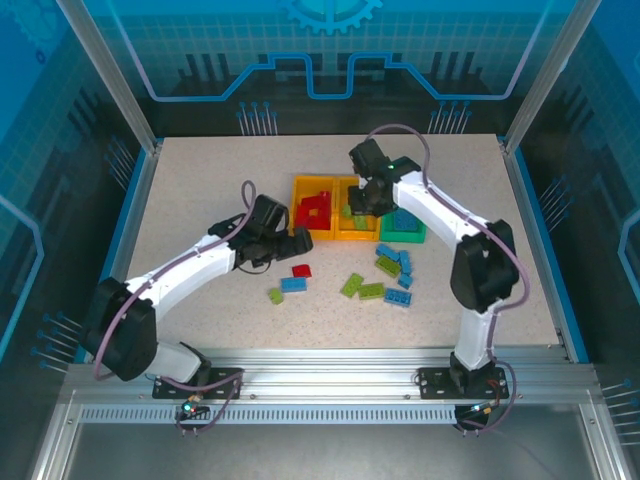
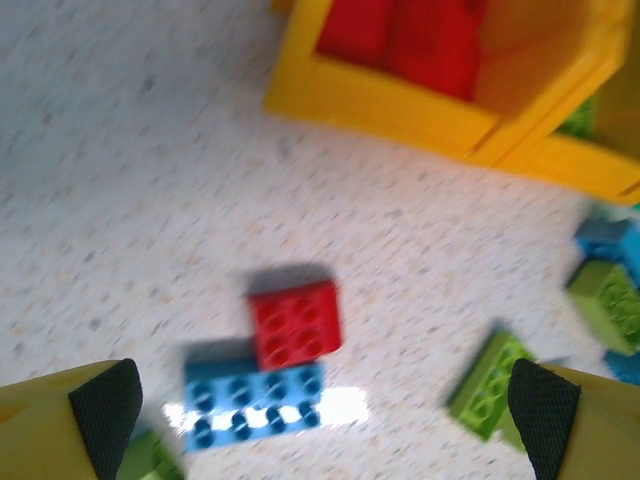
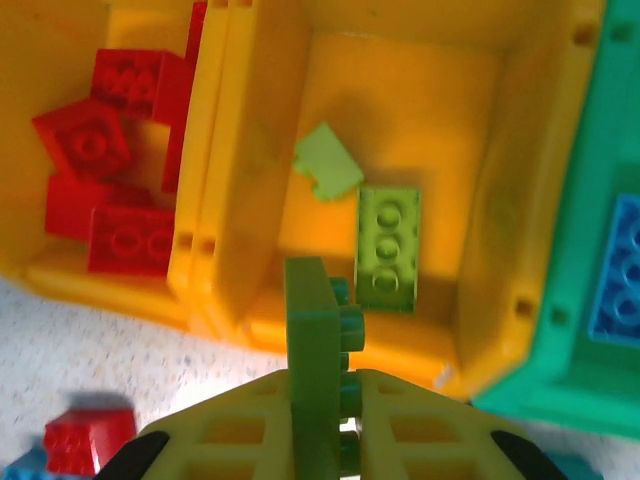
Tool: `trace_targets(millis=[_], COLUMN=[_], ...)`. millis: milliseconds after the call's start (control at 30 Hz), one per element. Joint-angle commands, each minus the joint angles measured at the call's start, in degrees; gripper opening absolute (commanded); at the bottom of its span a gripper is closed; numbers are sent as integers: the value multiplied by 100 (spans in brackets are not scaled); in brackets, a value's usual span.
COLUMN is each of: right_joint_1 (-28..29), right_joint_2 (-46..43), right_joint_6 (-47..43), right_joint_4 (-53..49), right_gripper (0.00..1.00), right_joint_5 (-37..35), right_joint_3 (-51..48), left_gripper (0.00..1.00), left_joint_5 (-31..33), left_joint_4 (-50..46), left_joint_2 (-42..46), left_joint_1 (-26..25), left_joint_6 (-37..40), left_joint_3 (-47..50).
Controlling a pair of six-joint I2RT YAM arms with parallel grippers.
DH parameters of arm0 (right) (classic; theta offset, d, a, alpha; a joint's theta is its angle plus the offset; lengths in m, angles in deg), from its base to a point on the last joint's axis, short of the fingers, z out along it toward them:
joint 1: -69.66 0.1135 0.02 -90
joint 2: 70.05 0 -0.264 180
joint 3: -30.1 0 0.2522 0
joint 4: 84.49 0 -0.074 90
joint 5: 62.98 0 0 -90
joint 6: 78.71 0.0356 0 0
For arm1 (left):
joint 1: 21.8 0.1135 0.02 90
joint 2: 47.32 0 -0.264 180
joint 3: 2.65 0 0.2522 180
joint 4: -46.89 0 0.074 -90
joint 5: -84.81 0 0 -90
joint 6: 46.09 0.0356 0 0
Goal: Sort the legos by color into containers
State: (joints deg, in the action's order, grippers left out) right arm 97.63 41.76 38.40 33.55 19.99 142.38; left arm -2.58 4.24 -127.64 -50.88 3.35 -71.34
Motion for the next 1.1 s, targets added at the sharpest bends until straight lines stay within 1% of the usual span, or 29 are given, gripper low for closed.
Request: trace_targets(millis=[0,67,133,200,400,533,600,667,767,933,1000,1067], right_joint_1=[-146,-192,-229,-248,-268,-274,-278,-320,-493,-1013,-1261,-1479], right_joint_2=[542,790,999,1151,1177,933,612,288,-198,-890,-1133,-1330], right_joint_6=[-233,-294,-343,-376,-386,-383,-366,-364,-353,-390,-433,-460], right_joint_4=[-333,-414,-517,-614,-675,-667,-567,-453,-313,-184,-150,-124], right_gripper=[19,22,28,34,41,62,74,79,82,83,84,84], right_joint_5=[-7,-42,-9,54,53,87,68,27,16,14,12,36], right_joint_3=[532,828,1097,1326,1519,1392,1149,852,350,-403,-664,-888], left_gripper=[99,99,99,99,99,99,99,98,96,92,87,84], left_joint_5=[128,26,74,145,301,315,310,295,257,291,310,384], left_joint_4=[-413,-348,-481,-634,-879,-1086,-1104,-1117,-1162,-1185,-1196,-1259], left_joint_2=[481,625,586,430,-265,-768,-984,-1149,-1375,-1681,-1836,-1986], left_joint_1=[8,-61,-196,-360,-682,-763,-782,-784,-808,-843,-846,-871], left_joint_6=[-108,-69,81,225,377,392,374,355,355,371,393,409], left_joint_3=[426,635,630,525,10,-283,-357,-409,-489,-636,-722,-812])
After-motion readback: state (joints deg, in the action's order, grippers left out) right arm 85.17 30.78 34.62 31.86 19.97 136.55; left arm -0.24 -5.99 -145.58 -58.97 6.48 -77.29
